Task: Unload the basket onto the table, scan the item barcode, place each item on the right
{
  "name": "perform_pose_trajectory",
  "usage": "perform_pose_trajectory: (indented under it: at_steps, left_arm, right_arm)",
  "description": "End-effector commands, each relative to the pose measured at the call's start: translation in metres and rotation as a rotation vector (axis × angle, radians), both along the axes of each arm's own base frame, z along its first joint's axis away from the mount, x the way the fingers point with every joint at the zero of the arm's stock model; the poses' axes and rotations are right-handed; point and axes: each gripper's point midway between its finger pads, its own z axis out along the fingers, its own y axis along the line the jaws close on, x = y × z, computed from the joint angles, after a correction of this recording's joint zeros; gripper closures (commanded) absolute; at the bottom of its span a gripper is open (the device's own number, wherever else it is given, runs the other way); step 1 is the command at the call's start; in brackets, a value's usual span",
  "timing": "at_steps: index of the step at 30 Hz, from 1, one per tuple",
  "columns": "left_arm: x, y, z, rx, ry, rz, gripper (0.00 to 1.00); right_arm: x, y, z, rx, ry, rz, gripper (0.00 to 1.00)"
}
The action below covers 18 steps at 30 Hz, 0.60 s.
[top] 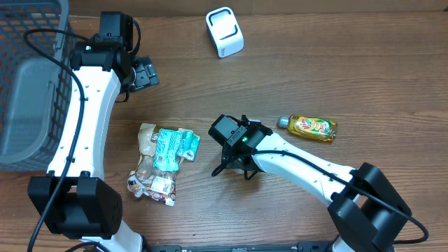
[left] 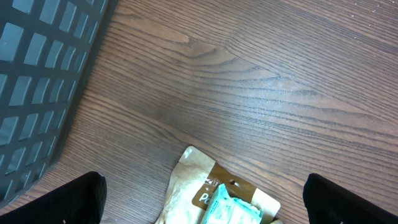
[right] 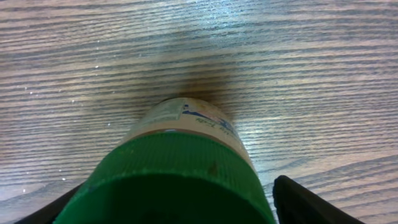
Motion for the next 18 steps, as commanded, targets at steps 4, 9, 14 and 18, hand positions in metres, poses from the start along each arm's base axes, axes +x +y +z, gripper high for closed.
perform_pose_trajectory:
  at_steps: [4,9,14,18]
  left_arm:
    - [0.0003,-0.0003,0.0080,0.001,-0.018,-0.013,0.00]
    - [0.0003,-0.0003,0.0080,0.000,-0.018,-0.014,0.01]
    - [0.0003,-0.0003,0.0079,0.001,-0.018,-0.013,0.00]
    - [0.0003,-0.0003,0.0079,0.000,-0.018,-0.014,0.00]
  right_arm:
    - [0.0016,-0.0007,-0.0017,-0.015,-0.007,0.049,0.22]
    - [0.0010,0.0006,-0.0019,-0.008,-0.003,0.054,0.00]
    - [0.0005,0.0017,-0.0020,-0.001,0.003,0.057,0.00]
    - [0.0003,0.0015,-0.0021,-0.005,0.004,0.075,0.01]
